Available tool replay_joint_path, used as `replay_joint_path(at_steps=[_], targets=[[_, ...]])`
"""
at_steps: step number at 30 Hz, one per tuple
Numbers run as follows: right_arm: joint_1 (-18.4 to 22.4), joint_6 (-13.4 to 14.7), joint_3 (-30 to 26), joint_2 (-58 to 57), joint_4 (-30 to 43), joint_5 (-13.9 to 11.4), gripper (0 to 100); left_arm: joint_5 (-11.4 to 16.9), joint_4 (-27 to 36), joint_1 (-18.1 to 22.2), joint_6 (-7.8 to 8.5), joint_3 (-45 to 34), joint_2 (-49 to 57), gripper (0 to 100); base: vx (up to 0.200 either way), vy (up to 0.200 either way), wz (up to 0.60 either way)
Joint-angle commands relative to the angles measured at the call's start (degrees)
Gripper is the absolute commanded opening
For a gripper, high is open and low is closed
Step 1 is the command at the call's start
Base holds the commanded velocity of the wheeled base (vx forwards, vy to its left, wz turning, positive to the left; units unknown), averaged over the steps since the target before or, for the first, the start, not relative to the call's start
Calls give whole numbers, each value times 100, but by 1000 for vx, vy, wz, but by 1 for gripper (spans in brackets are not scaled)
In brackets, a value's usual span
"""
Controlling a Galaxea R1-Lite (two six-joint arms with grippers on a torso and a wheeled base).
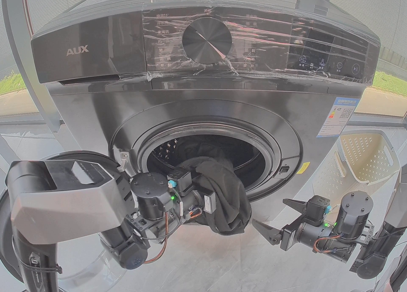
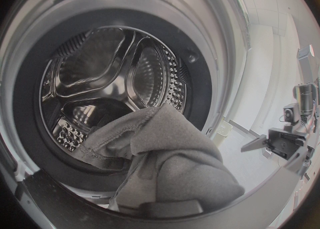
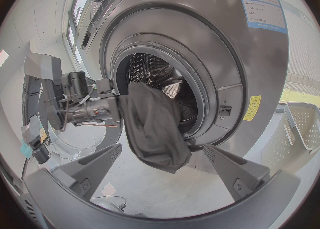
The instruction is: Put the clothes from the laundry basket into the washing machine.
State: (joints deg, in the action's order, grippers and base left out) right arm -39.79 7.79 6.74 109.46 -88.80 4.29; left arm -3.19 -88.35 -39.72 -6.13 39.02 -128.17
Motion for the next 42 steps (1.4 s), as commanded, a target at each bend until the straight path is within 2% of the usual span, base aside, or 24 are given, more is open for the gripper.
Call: replay_joint_path(at_steps=[1,4,12,21,24,26,31,34,37,42], targets=[[-2,-6,-6,-21,-6,10,100,-138,283,96,-46,976,-815,0,0,0,0],[-2,-6,-6,-30,-6,10,100,-313,634,113,-46,1477,-955,0,0,0,0],[-11,-6,-6,-30,-6,10,100,-463,1680,307,-28,2874,-1280,0,0,0,0],[6,-6,-6,-39,-6,10,100,-612,2269,438,16,4149,-1931,0,0,0,0],[42,-6,-6,-21,-6,2,100,-683,2594,544,59,4913,-2282,0,0,0,0],[50,-6,-15,-21,-6,-7,100,-691,2867,632,147,5485,-2529,0,0,0,0],[68,-6,-15,-21,-6,-7,100,-841,3385,737,147,6601,-2915,0,0,0,0],[68,-6,-15,-4,-6,-7,100,-973,3930,825,139,7557,-3170,0,0,0,0],[68,-6,-15,5,-6,-7,100,-1052,4291,922,112,7557,-3179,0,0,0,0],[59,-14,-15,32,-6,-7,100,-1060,4352,1063,103,7557,-3109,0,0,0,0]])
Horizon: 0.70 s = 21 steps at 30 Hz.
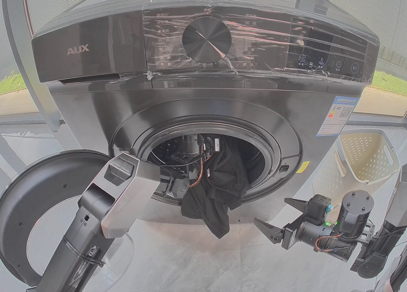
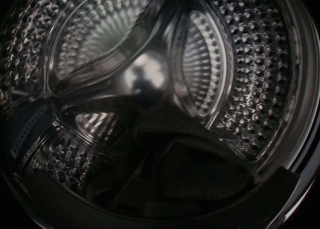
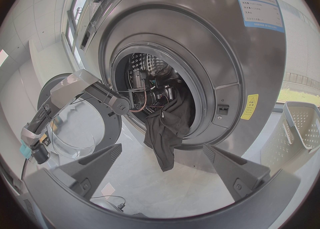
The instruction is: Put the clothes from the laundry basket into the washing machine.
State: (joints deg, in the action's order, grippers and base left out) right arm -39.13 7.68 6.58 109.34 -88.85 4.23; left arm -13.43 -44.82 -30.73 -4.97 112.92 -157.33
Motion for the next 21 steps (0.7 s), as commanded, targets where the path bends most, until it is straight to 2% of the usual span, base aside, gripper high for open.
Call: replay_joint_path(at_steps=[1,6,7,14,17,21], targets=[[-7,-3,10,44,-1,-1,100,-36,0,173,-21,167,-184,0,0,0,0],[-7,-3,10,44,-1,-1,100,-36,-9,173,-65,167,-157,0,0,0,0],[-7,-3,10,44,-1,-1,100,-36,0,164,-100,167,-157,100,0,0,0],[-7,-3,18,26,-1,-10,100,-45,79,23,-329,167,45,100,0,0,0],[-7,-3,18,17,-1,-10,100,-36,457,-91,-390,-860,836,100,0,0,0],[-7,-12,18,0,-1,-10,100,16,826,-240,-443,-1651,1442,100,0,0,0]])
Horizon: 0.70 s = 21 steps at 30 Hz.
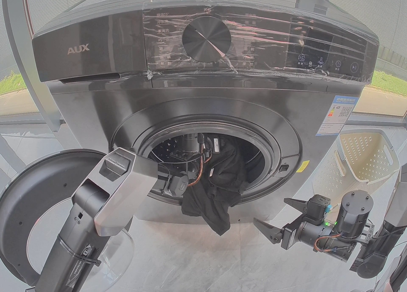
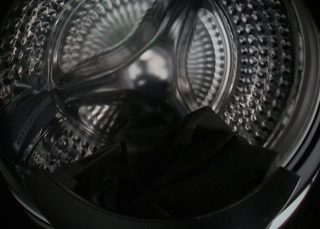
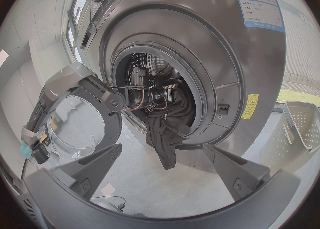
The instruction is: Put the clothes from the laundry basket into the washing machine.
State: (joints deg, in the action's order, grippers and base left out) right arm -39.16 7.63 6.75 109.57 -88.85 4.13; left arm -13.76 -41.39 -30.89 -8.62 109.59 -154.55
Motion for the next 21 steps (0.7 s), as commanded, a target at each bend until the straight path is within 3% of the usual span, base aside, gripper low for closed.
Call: replay_joint_path(at_steps=[1,8,16,21], targets=[[-13,-7,1,-23,-1,0,100,58,562,-260,-79,-1502,1305,100,0,0,0],[-48,2,1,-41,-1,9,100,190,1230,-400,-17,-2531,1850,100,0,0,0],[-57,2,10,-32,-1,9,100,524,1265,-435,1,-2812,1894,100,0,0,0],[-57,2,10,-23,-1,9,100,541,1265,-506,27,-2935,1806,100,0,0,0]])
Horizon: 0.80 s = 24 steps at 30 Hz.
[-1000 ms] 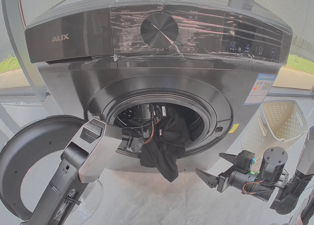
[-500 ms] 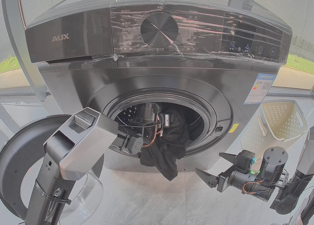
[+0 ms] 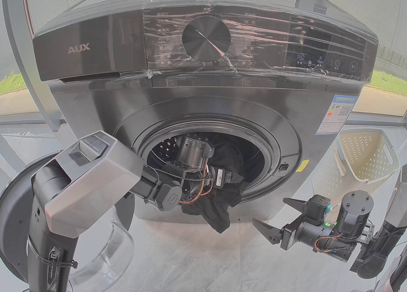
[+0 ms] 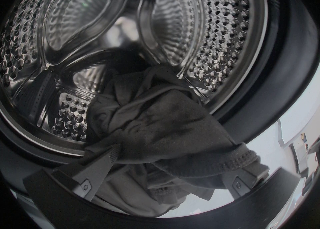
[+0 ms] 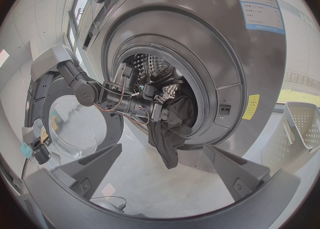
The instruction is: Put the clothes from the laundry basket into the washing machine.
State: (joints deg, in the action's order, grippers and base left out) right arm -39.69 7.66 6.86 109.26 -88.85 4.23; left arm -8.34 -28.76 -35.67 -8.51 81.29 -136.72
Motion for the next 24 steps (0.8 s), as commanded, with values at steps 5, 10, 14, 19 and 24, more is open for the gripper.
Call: replay_joint_path(at_steps=[5,10,14,19,24], targets=[[-12,8,-1,25,-1,-1,100,16,-69,34,253,36,-356,100,0,0,0],[-12,8,-1,25,-1,-1,100,8,-77,51,253,370,-672,0,0,0,0],[-12,8,-1,34,-1,-1,100,-45,-60,43,244,766,-936,0,0,0,0],[-21,-1,-1,34,-1,-10,100,-115,-104,78,201,1065,-1059,0,0,0,0],[-30,-1,-1,34,-1,-10,100,-485,-262,324,-28,1873,-1129,0,0,0,0]])
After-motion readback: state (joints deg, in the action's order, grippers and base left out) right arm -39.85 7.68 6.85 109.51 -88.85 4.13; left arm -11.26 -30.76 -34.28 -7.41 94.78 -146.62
